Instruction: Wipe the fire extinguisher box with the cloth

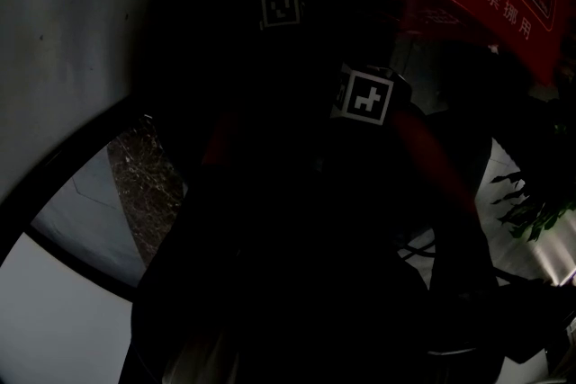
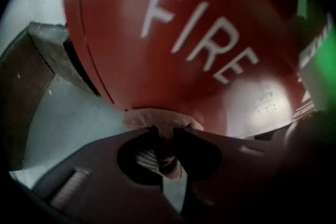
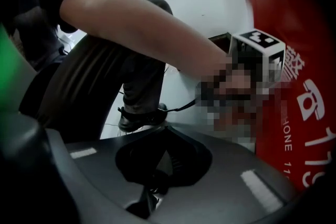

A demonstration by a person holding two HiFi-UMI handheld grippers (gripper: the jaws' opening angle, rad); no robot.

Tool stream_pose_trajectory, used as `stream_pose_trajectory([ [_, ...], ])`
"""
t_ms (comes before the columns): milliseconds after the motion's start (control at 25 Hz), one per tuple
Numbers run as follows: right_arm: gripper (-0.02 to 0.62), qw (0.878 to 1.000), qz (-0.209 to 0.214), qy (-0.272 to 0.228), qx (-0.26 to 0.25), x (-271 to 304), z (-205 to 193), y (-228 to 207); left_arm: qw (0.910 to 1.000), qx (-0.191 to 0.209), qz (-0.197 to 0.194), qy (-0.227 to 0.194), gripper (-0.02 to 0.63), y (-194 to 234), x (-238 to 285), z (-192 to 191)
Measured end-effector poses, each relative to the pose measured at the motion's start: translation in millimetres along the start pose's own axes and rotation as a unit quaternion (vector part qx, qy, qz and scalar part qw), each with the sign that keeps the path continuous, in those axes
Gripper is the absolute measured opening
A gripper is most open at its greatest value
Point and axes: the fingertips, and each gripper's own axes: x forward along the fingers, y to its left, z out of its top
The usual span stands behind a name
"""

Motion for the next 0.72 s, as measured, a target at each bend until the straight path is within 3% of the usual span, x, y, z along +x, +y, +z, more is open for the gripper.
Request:
stream_pose_trajectory([
  [400,-0.002,1.000,0.007,-0.013,0.000,-6.3,8.7,-9.9,0.9995,0.029,-0.012,0.007,0.049,-24.0,-39.0,12.9],
  [720,-0.002,1.000,0.011,-0.020,-0.007,-10.1,7.4,-19.9,0.9960,-0.021,-0.061,-0.062,0.049,-66.2,-109.1,25.4],
])
